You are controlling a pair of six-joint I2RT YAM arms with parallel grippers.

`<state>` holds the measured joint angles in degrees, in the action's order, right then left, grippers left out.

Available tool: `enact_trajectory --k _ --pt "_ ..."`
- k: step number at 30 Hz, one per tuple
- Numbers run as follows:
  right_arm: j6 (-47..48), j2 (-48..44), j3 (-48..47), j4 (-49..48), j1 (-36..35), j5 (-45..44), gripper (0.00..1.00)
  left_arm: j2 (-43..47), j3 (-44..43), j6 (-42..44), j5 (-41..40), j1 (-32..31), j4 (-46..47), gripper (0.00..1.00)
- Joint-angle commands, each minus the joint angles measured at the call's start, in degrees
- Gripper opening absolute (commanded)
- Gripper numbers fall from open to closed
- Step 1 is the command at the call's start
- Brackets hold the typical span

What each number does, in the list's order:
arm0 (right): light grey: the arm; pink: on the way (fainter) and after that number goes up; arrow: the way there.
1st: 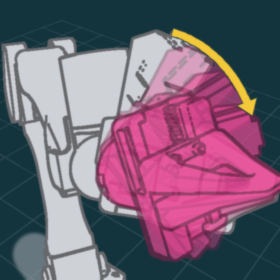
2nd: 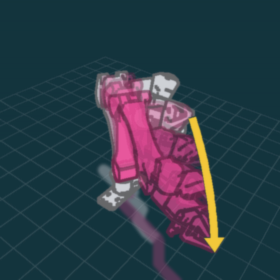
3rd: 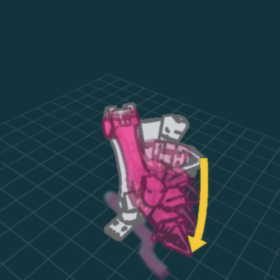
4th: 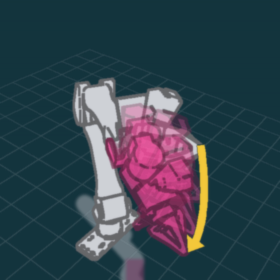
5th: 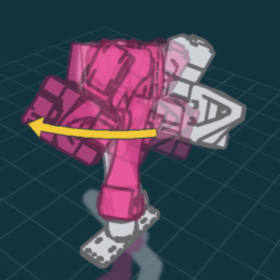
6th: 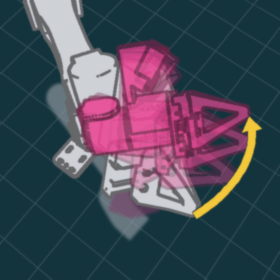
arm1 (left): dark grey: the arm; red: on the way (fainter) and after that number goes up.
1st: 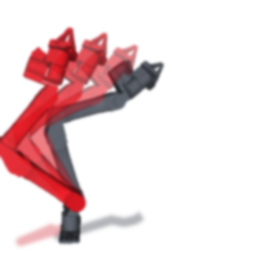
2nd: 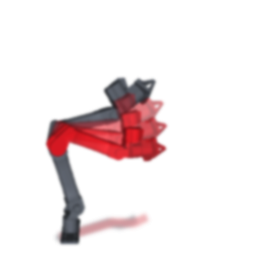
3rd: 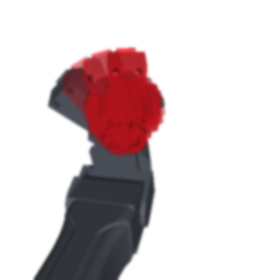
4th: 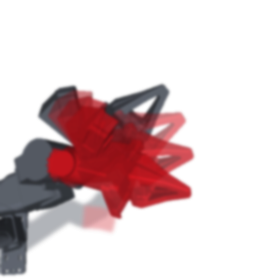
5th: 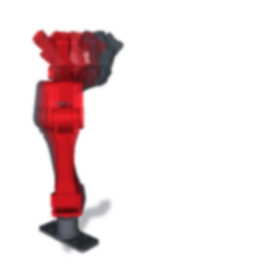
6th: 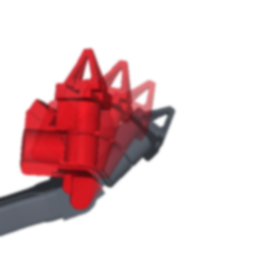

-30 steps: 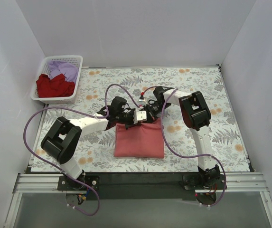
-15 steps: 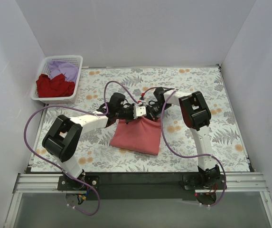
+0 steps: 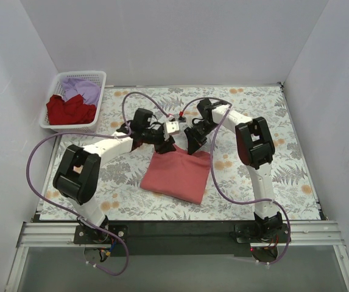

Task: Fold and stack the t-shirts
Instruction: Fold the tshirt

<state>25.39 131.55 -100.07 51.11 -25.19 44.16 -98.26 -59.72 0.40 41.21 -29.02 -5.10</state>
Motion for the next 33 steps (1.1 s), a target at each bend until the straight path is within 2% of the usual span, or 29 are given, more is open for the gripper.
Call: enact_trajectory --k 1,3,4,5,7,9,13,19,25,33 --pt "6.1 -4.0 -5.1 4.2 0.6 -10.1 0.21 3.9 -6.2 -2.7 8.9 4.9 -13.0 0.39" --pt "7.0 -4.4 -6.6 5.4 0.7 -13.6 0.24 1.4 -9.4 -0.9 12.1 7.9 -18.6 0.39" --pt "8.0 -4.5 -8.2 6.2 0.7 -14.3 0.26 -0.1 -12.8 2.6 13.0 8.8 -24.8 0.40" --pt "8.4 -4.5 -8.7 7.7 1.3 -14.5 0.27 -1.4 -14.3 3.5 13.0 9.5 -26.8 0.45" --pt "9.2 -5.4 -9.1 9.1 2.0 -14.4 0.31 -5.7 -18.3 5.9 12.2 11.1 -31.3 0.46" --pt "9.9 -6.5 -8.3 11.0 2.7 -12.8 0.33 -8.5 -20.4 6.6 11.8 11.9 -32.9 0.47" --pt "11.3 -11.5 -3.1 12.7 2.7 -10.0 0.43 -14.5 -24.7 9.9 11.9 12.5 -37.5 0.47" --pt "13.0 -13.5 3.6 13.8 2.6 -9.4 0.43 -19.3 -30.2 15.1 12.6 12.5 -45.1 0.47" --pt "13.2 -13.5 4.9 15.0 2.4 -6.6 0.43 -21.5 -30.4 15.7 11.1 12.5 -45.7 0.48" --pt "14.3 -13.9 8.9 15.3 2.1 -7.2 0.45 -22.5 -30.6 17.4 10.0 12.5 -47.5 0.50"
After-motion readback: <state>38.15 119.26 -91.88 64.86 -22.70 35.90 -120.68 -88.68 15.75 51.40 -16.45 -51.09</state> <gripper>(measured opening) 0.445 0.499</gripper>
